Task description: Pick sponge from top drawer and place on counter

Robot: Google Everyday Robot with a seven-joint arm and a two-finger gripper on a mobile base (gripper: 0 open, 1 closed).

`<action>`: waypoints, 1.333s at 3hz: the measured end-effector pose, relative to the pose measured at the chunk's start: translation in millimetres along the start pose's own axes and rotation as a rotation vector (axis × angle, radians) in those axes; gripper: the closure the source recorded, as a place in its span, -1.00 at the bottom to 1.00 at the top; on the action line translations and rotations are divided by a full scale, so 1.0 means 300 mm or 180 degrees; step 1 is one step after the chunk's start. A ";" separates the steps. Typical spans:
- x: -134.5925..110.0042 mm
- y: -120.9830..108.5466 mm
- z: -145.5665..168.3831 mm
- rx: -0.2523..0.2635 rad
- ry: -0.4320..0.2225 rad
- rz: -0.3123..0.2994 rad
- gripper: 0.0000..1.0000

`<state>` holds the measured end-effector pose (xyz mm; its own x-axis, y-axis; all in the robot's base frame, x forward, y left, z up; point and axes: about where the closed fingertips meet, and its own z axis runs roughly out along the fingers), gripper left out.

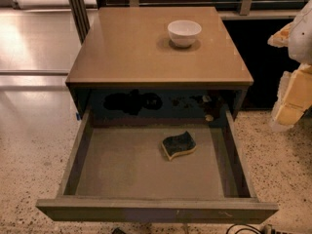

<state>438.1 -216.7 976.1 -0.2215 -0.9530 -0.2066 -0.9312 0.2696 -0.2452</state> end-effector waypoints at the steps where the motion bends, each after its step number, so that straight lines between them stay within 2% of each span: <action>1: 0.006 0.004 0.015 -0.0016 -0.0001 0.0016 -1.00; 2: 0.074 0.045 0.175 -0.0206 -0.0003 0.0189 -1.00; 3: 0.148 0.120 0.401 -0.0409 0.0045 0.0354 -1.00; 4: 0.148 0.121 0.402 -0.0410 0.0043 0.0354 -1.00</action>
Offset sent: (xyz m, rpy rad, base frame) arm -0.0052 -0.0254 -0.1438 0.0797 0.1879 -0.1025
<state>429.6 -232.5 843.8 -0.3282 -0.9203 -0.2127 -0.9300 0.3543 -0.0978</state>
